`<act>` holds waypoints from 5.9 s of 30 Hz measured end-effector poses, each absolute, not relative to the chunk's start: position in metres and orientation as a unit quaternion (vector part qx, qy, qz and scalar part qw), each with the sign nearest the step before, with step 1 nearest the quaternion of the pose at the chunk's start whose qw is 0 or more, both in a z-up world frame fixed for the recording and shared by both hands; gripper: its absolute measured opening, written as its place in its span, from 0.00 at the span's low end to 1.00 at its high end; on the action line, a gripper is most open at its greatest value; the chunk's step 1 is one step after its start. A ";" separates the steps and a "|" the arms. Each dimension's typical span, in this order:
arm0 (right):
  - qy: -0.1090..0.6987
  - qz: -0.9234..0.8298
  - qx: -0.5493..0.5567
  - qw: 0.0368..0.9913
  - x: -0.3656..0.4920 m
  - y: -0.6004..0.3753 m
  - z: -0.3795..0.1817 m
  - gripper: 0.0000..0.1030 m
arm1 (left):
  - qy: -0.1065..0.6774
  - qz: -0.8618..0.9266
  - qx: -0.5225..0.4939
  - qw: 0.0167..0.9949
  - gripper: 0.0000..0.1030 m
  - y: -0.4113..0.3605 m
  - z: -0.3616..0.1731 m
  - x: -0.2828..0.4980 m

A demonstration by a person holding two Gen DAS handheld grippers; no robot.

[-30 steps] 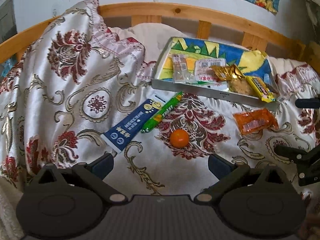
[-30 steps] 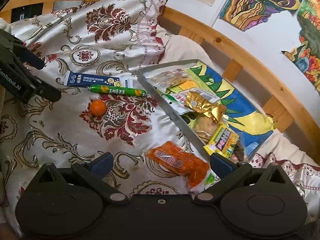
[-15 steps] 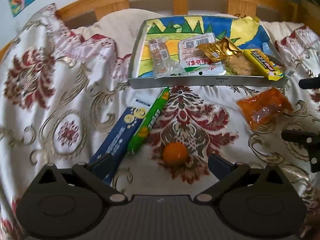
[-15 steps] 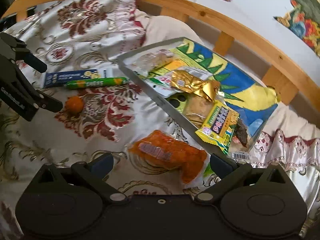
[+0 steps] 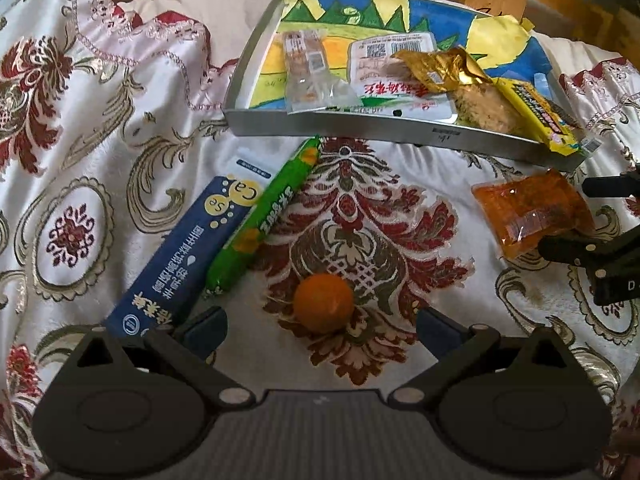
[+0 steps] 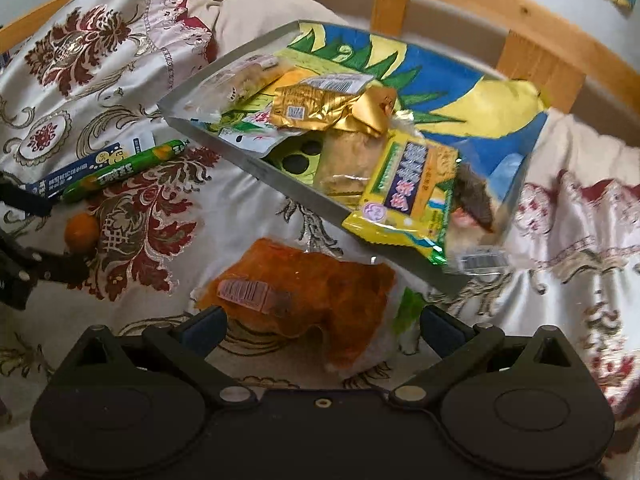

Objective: Organize snacks
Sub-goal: 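Move the left tool to the mandarin orange while the right tool approaches the orange-red bag, then close the left tool on the mandarin while the right tool grasps the orange-red bag, then lift and carry the mandarin with the left tool while the right tool carries the orange-red bag to the tray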

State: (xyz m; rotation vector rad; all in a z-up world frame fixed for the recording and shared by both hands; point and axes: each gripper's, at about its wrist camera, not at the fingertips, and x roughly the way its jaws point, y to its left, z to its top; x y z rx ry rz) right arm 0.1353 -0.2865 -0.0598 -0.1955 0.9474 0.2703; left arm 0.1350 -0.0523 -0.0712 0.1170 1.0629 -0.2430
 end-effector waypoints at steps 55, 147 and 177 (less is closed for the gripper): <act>0.400 0.277 -0.150 0.861 0.134 -0.249 -0.071 0.86 | 0.470 -0.132 0.091 0.868 0.35 -0.061 -0.074 0.130; 0.311 0.277 -0.160 0.895 0.122 -0.243 -0.044 0.31 | 0.412 -0.107 -0.001 0.905 0.35 -0.043 -0.038 0.138; 0.287 -0.048 -0.042 0.956 0.206 -0.338 -0.036 0.32 | 0.317 -0.128 0.008 0.940 0.35 -0.126 -0.049 0.277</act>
